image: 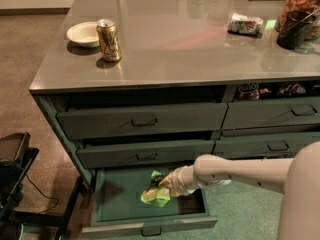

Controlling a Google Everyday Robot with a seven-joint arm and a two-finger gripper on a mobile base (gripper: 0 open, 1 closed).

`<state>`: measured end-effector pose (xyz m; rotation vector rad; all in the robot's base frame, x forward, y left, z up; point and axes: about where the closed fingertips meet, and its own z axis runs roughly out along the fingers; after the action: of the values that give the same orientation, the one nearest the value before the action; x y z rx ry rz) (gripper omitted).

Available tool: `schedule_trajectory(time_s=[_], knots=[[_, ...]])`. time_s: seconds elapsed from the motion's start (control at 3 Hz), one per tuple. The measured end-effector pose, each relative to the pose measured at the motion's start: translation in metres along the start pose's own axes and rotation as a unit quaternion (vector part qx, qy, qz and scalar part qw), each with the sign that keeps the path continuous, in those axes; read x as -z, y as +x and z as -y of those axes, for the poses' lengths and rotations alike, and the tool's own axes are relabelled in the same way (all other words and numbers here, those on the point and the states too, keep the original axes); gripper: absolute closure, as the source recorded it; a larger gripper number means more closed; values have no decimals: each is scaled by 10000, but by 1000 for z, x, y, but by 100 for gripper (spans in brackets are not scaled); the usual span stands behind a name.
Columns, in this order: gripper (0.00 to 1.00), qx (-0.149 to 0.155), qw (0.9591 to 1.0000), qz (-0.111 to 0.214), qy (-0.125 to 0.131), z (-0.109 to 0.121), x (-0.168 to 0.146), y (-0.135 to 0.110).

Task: Place green rice chip bag into bottom drawer

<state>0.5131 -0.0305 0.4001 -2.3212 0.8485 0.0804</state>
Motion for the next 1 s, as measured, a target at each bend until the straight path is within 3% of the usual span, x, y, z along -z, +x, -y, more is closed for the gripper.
schedule_trajectory(time_s=[0.67,1.0], knots=[[100,157,9996,-120,188,-30,-77,40],[100,250,9994,49,254,-41,-121,54]])
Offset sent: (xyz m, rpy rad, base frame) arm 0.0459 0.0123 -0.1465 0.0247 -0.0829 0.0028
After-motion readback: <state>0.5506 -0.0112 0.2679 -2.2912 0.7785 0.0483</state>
